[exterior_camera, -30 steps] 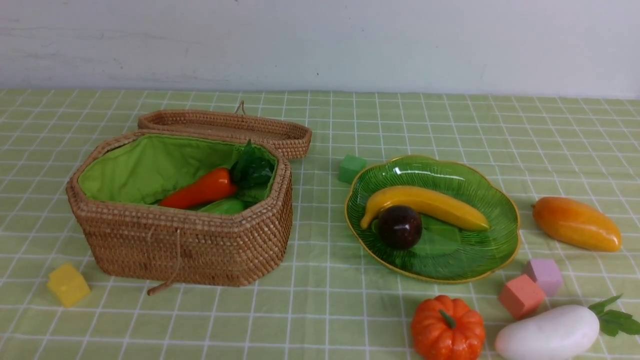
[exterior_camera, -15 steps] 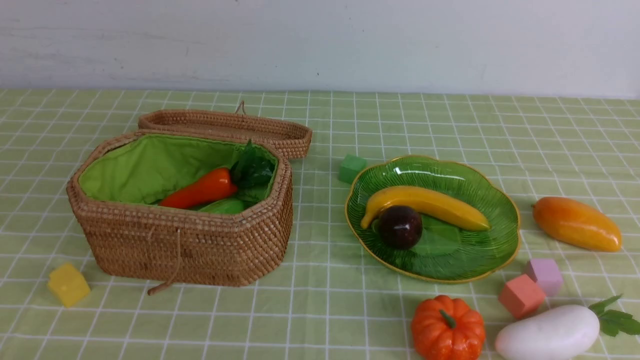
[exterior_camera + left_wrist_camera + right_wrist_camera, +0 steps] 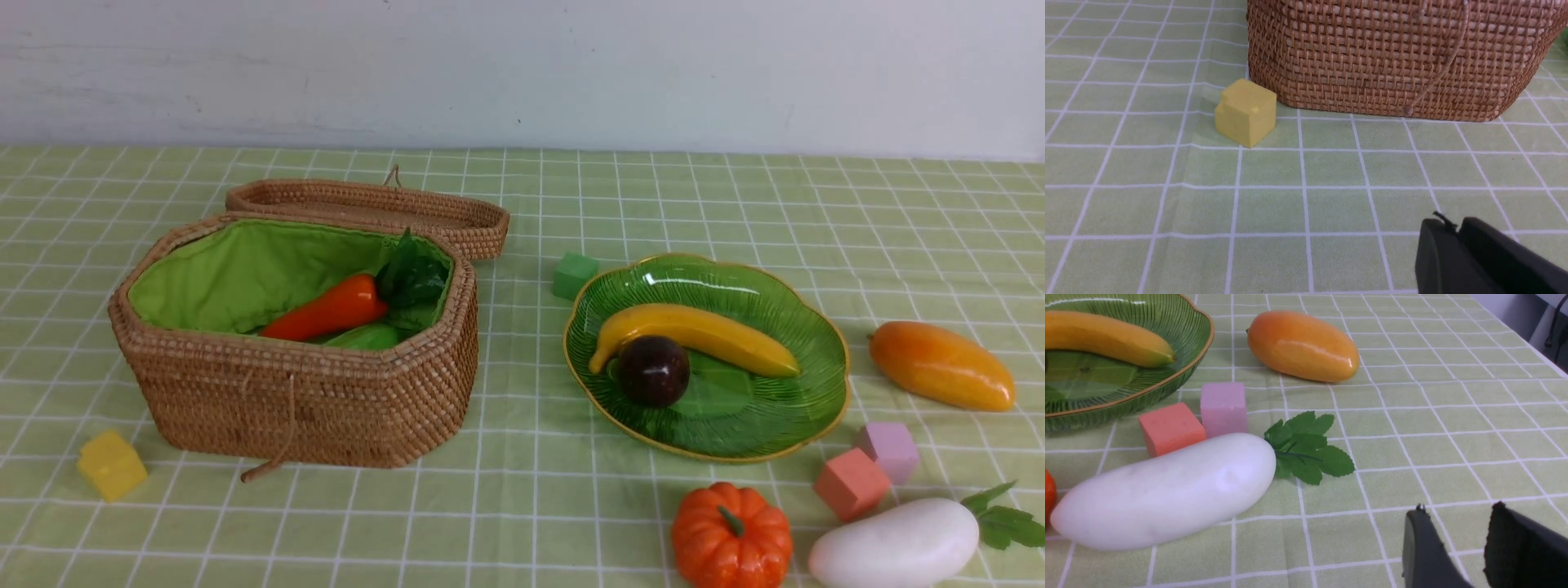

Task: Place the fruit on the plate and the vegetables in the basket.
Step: Take a daikon with your right arm and place it on the basket on the left.

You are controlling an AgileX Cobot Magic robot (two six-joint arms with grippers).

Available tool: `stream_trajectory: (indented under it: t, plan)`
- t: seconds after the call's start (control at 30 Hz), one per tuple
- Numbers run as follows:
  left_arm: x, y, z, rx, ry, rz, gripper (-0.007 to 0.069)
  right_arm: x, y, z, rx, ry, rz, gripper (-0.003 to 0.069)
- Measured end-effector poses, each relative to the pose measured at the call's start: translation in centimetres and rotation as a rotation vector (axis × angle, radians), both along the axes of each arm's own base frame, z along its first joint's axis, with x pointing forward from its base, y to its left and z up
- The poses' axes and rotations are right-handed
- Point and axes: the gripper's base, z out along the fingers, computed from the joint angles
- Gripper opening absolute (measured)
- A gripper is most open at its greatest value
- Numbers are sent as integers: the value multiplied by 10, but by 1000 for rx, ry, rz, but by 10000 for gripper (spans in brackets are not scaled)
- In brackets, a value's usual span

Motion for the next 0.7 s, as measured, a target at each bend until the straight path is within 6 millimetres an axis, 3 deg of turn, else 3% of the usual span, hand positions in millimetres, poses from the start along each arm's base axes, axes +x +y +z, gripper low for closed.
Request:
stream_trajectory:
  t: [0.7]
  plan:
    - [0, -2, 0, -47, 7, -3, 71, 0, 0, 0, 0, 0, 0, 241]
